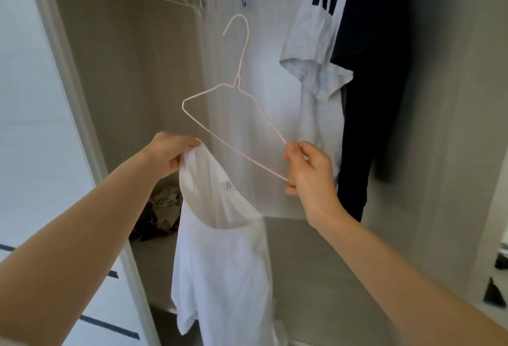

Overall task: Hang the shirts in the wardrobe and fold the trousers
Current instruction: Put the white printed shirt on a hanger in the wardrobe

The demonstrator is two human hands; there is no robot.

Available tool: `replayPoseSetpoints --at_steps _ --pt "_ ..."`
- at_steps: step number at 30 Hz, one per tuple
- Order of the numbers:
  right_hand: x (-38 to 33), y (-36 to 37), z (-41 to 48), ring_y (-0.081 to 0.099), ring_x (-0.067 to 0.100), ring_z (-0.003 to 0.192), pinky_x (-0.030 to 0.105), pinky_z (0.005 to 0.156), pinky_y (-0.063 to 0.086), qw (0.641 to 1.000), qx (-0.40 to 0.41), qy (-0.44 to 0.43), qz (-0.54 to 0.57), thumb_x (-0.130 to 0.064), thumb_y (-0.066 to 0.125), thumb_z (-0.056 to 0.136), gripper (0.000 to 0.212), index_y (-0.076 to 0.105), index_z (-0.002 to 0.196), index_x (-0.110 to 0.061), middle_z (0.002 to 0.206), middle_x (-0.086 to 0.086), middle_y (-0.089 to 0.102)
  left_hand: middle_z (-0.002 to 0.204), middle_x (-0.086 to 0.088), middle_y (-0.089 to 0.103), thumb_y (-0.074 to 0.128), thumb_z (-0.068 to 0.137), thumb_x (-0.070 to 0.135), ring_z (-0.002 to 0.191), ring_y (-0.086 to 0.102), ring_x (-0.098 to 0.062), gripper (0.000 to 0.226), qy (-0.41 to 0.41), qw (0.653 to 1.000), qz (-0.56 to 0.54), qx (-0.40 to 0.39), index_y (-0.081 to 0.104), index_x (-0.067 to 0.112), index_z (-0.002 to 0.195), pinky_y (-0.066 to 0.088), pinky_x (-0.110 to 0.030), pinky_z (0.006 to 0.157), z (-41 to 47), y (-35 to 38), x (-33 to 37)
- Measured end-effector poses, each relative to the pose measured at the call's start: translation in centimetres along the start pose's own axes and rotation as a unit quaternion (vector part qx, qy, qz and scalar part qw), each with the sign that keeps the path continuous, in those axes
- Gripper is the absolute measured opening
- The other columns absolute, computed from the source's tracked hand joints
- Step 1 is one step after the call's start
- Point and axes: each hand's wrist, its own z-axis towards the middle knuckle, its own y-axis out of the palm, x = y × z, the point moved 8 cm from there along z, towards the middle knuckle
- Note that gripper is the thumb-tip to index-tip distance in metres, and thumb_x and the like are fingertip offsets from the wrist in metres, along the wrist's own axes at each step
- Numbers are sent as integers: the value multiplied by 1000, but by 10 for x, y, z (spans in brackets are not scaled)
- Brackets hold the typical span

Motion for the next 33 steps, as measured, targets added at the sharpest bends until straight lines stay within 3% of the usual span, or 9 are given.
replayPoseSetpoints --at_steps 4,10,15,23,33 --pt "21 -15 -2 28 10 41 24 44 27 998 15 49 -39 -22 55 96 34 57 62 -19 44 -9 28 97 -18 66 72 87 8 83 66 -30 24 28 985 167 29 68 -5 106 58 -42 80 27 -18 -26" --pt "42 -33 -6 19 12 39 19 41 18 992 1 123 -34 -15 57 94 42 57 52 -19 46 -2 23 107 -13 68 67 91 25 102 62 -33 25 77 921 375 68 72 7 107 54 -41 89 64 -40 -56" --pt "52 -34 -10 16 12 38 17 43 14 983 -35 167 -73 -12 55 94 35 55 59 -13 43 -3 21 102 -16 66 57 95 26 93 59 -34 22 96 875 472 56 67 10 105 49 -38 78 77 -37 -78" --pt "44 -22 -13 16 12 39 17 42 14 975 -56 189 -104 -15 54 94 31 55 63 -12 45 -5 20 98 -15 64 53 95 22 89 60 -34 16 112 844 524 32 65 12 101 50 -39 74 84 -38 -101" --pt "63 7 -20 16 10 37 17 41 13 960 -78 242 -121 -14 51 97 31 53 66 -13 42 -7 20 95 -13 65 57 91 22 91 58 -31 15 100 879 466 8 67 12 96 51 -36 80 79 -15 -96"
